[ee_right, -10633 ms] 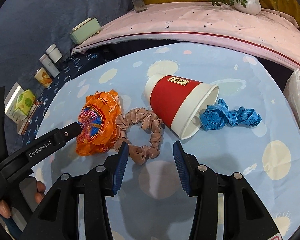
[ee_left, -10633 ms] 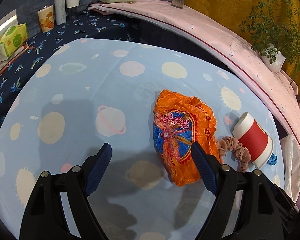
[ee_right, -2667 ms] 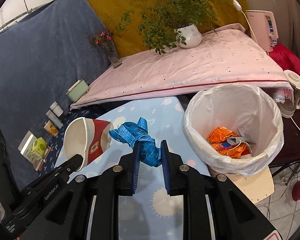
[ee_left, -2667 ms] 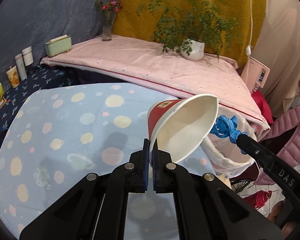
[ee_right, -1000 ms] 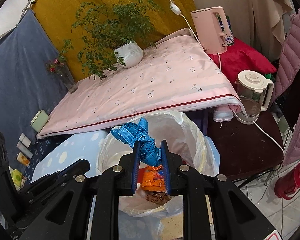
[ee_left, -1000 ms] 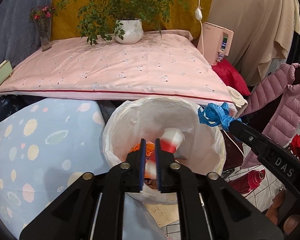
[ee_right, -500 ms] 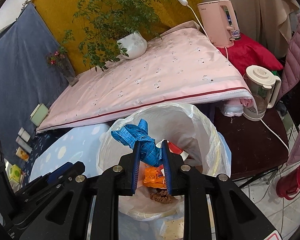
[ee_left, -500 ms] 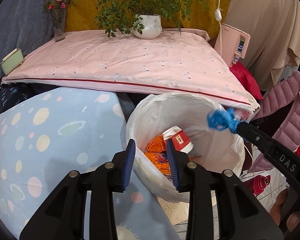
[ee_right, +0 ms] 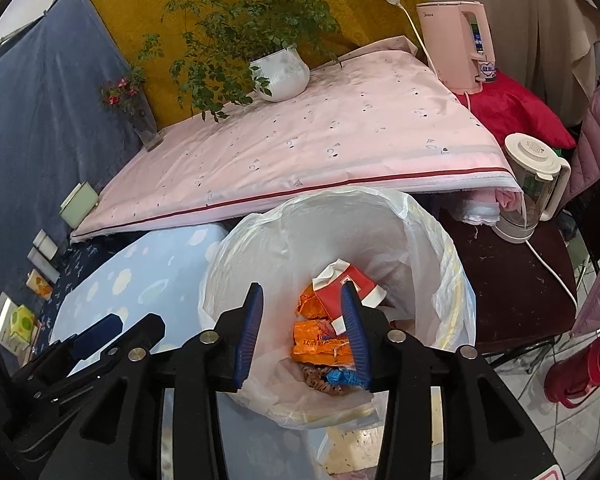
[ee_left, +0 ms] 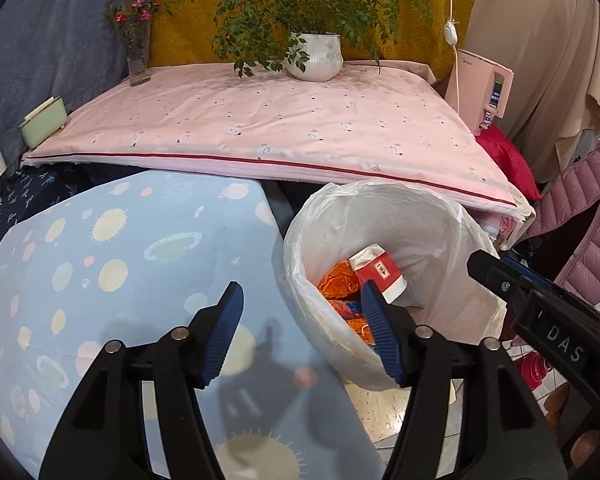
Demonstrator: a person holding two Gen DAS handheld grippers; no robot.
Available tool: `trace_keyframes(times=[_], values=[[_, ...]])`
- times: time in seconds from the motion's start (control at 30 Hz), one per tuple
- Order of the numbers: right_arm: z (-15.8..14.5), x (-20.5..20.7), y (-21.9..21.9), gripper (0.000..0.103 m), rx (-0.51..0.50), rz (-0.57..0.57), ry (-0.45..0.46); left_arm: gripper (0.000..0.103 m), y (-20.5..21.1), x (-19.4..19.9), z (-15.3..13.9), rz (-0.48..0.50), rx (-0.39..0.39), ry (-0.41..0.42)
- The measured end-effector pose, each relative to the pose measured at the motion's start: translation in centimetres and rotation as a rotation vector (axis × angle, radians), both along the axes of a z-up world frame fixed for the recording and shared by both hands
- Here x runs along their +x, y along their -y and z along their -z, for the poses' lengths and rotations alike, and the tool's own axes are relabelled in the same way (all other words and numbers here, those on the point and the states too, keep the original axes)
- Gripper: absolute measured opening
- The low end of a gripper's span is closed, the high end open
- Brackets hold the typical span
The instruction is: Collect trash
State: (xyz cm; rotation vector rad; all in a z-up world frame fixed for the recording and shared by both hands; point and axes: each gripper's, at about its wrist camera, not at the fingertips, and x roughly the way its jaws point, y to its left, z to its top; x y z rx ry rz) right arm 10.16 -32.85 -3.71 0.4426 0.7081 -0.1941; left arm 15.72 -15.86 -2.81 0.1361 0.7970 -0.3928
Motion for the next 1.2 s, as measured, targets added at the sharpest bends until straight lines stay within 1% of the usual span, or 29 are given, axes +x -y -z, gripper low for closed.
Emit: trace_keyframes(times=[0.07,0.13,0.23,0.3,0.4,0.47,0.53,0.6,0.67,0.77,0.83,0.93,1.03,1.2], values=[[0.0,-0.4,-0.5,0.047,-0.022,-0.010,-0.010,0.059,-0.2,-0.4,0.2,-0.005,0.008,-0.001],[0.0,-0.9,-1.0,0.051,-0.040,-0.011,-0.012,0.066,-0.6,-0.8,0.4,-0.015,0.016,0.001],[-0.2,-1.7,-1.6,0.055,-0.074,-0.017,-0.022,0.070,-1.2,-1.4,0.7,-0.032,0.029,0.007],[-0.1,-2.3,-2.1,0.058,-0.109,-0.011,-0.032,0.070,-1.5,-1.8,1.0,-0.041,0.034,0.006],[0.1,-3.1,-2.7,0.063,-0.132,-0.008,-0.044,0.072,-2.0,-2.4,1.5,-0.057,0.044,0.001],[0.2,-3.7,-3.0,0.068,-0.155,0.009,-0.056,0.074,-2.4,-2.8,1.9,-0.070,0.055,0.000],[0.4,-4.3,-3.2,0.071,-0.165,0.025,-0.062,0.078,-2.7,-3.2,2.3,-0.079,0.060,-0.001],[0.6,-4.7,-3.2,0.075,-0.161,0.029,-0.072,0.078,-3.0,-3.6,2.6,-0.087,0.061,-0.008],[0.8,-5.1,-3.3,0.084,-0.161,0.033,-0.077,0.078,-3.2,-3.8,2.8,-0.090,0.063,-0.012],[1.2,-5.5,-3.9,0.085,-0.182,0.022,-0.095,0.079,-3.5,-4.2,2.8,-0.092,0.071,-0.004],[1.4,-5.8,-4.3,0.087,-0.197,0.018,-0.104,0.083,-3.5,-4.5,2.9,-0.090,0.076,-0.002],[1.5,-6.3,-4.6,0.097,-0.201,0.023,-0.105,0.085,-3.7,-4.9,2.9,-0.105,0.075,0.001],[1.4,-6.8,-4.6,0.097,-0.206,0.034,-0.103,0.086,-3.9,-5.0,2.9,-0.106,0.076,-0.007],[0.7,-7.6,-4.4,0.097,-0.216,0.047,-0.105,0.088,-3.9,-5.6,2.5,-0.099,0.094,0.009]])
